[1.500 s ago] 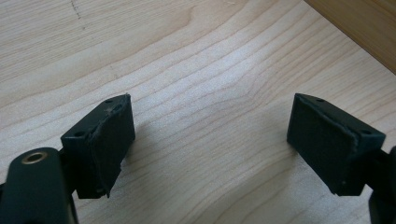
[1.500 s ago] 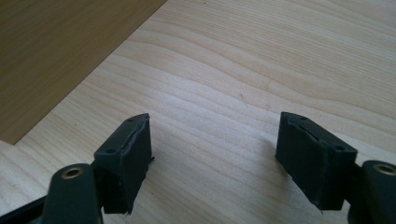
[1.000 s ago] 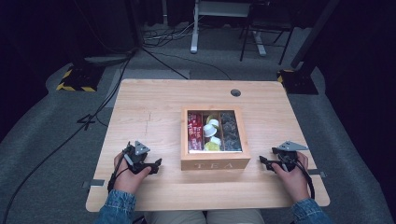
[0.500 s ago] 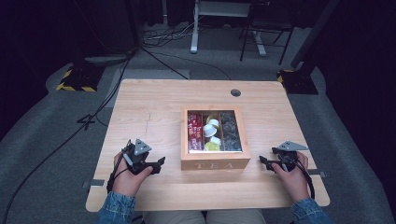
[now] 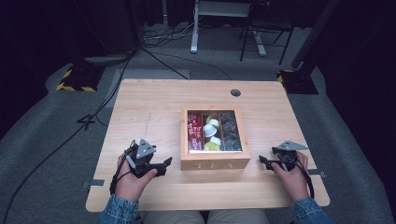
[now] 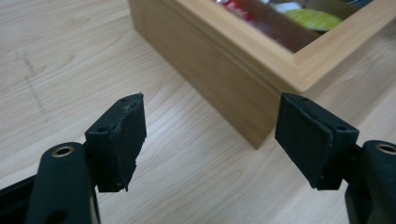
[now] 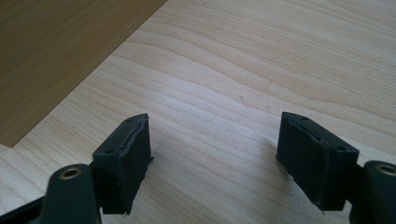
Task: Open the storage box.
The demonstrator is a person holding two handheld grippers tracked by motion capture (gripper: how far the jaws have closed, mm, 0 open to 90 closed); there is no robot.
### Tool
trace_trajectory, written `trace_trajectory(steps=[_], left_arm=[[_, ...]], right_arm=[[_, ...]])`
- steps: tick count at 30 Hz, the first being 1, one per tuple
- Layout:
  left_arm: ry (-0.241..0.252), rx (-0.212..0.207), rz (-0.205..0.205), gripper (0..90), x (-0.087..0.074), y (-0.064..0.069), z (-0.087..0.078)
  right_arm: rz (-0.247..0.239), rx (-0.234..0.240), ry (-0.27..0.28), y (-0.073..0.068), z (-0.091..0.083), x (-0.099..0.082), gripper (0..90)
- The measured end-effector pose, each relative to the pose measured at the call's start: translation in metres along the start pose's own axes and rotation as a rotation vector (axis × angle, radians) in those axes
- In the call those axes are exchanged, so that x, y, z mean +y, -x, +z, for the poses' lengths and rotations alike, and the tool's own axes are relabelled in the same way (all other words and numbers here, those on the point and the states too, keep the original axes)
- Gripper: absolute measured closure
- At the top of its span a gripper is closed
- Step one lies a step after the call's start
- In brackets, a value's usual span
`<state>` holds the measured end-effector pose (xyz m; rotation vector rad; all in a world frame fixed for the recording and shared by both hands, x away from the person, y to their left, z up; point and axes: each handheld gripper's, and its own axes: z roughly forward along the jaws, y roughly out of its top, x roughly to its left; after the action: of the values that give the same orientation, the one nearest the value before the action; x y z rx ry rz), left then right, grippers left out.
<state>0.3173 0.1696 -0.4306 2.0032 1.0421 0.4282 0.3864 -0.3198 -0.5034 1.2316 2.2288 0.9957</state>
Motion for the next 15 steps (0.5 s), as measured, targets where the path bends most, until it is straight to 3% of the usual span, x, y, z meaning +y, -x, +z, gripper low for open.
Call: trace_trajectory(steps=[9,15], left_arm=[[0.01,-0.082,0.031,24.4,0.005,0.021,0.008],[0.003,-0.09,0.05,24.9,0.001,0.027,0.018]], right_arm=[[0.0,0.0,-0.001,0.0,0.0,0.0,25.8],[0.0,0.0,-0.001,0.0,0.0,0.0,25.9]])
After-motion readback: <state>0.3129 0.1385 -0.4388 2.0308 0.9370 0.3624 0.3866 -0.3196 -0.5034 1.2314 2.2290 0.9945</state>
